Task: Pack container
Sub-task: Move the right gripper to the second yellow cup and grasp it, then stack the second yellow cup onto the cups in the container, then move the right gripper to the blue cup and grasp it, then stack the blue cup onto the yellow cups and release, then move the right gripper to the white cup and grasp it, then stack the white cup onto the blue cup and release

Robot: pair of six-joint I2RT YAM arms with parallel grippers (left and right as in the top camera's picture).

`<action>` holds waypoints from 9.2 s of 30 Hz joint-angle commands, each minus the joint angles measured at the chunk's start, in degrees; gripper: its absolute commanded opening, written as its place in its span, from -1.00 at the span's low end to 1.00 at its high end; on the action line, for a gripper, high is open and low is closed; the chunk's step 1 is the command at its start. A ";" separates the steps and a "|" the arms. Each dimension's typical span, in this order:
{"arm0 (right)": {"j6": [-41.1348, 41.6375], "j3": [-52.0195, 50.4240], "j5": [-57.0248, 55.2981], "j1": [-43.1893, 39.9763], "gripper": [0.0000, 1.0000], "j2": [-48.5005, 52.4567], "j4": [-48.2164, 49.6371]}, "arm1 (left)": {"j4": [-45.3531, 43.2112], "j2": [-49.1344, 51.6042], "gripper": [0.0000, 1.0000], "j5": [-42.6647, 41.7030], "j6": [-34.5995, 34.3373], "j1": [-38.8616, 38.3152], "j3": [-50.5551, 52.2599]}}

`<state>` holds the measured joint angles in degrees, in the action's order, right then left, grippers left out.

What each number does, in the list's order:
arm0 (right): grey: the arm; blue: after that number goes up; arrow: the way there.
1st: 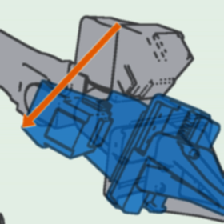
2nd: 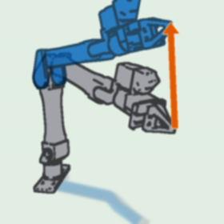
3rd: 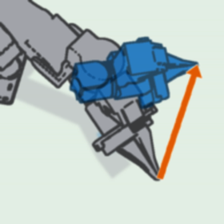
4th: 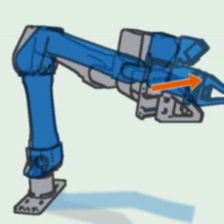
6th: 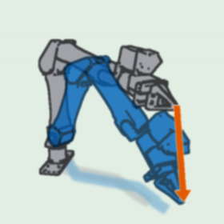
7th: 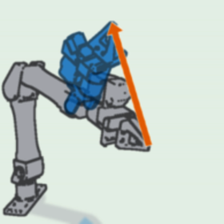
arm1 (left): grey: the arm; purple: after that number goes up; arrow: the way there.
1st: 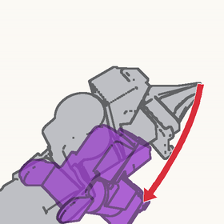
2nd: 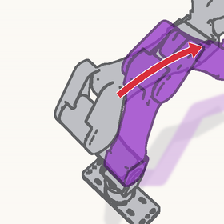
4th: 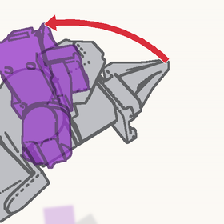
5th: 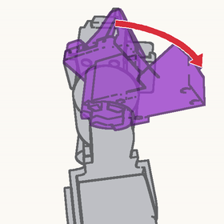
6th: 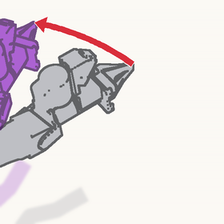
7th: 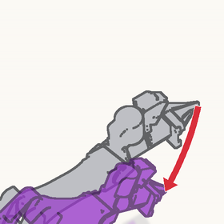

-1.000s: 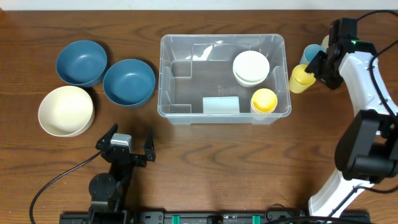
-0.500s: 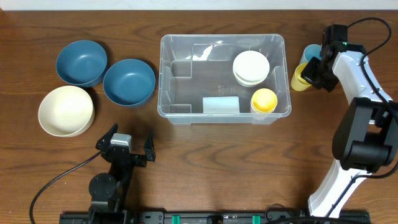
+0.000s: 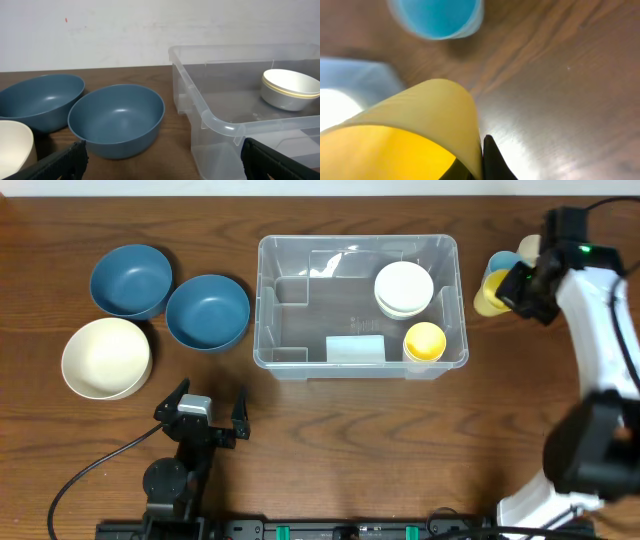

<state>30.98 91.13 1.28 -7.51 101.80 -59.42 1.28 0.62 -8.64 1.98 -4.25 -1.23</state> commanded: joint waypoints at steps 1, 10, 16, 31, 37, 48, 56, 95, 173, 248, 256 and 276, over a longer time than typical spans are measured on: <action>-1.36 1.01 5.99 1.68 -0.96 -6.69 -1.88 | 1.92 -0.28 0.96 -0.81 0.98 0.22 1.01; -4.07 0.92 3.26 13.20 -0.89 -13.77 -9.70 | 1.92 -0.28 0.96 -0.81 0.98 0.22 1.01; -2.25 -1.57 -1.09 18.40 -0.86 -12.76 -9.16 | 1.92 -0.28 0.96 -0.81 0.98 0.22 1.01; -1.20 -11.87 -0.98 19.15 -0.48 -11.30 -3.65 | 1.92 -0.28 0.96 -0.81 0.98 0.22 1.01; -2.84 -11.85 1.01 19.15 0.33 -11.30 -1.95 | 1.92 -0.28 0.96 -0.81 0.98 0.22 1.01; -1.62 -3.10 -1.97 15.56 0.35 -11.32 0.09 | 1.92 -0.28 0.96 -0.81 0.98 0.22 1.01; 4.02 -2.99 -11.28 9.88 0.35 -6.51 9.35 | 1.92 -0.28 0.96 -0.81 0.98 0.22 1.01; 6.27 -2.93 -7.23 -0.42 -0.97 16.52 23.91 | 1.92 -0.28 0.96 -0.81 0.98 0.22 1.01; 2.45 -0.20 -3.89 2.01 0.18 -9.11 7.69 | 1.92 -0.28 0.96 -0.81 0.98 0.22 1.01; 0.28 4.92 14.67 -8.50 -0.97 -3.48 9.29 | 1.92 -0.28 0.96 -0.81 0.98 0.22 1.01; -5.11 4.92 15.32 5.33 -0.95 -12.57 -4.55 | 1.92 -0.28 0.96 -0.81 0.98 0.22 1.01; 0.09 -1.99 -3.02 20.26 -0.97 -11.78 -12.11 | 1.92 -0.28 0.96 -0.81 0.98 0.22 1.01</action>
<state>29.58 91.09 1.02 12.47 89.58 -71.55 1.28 0.62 -8.62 1.98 -4.25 -1.23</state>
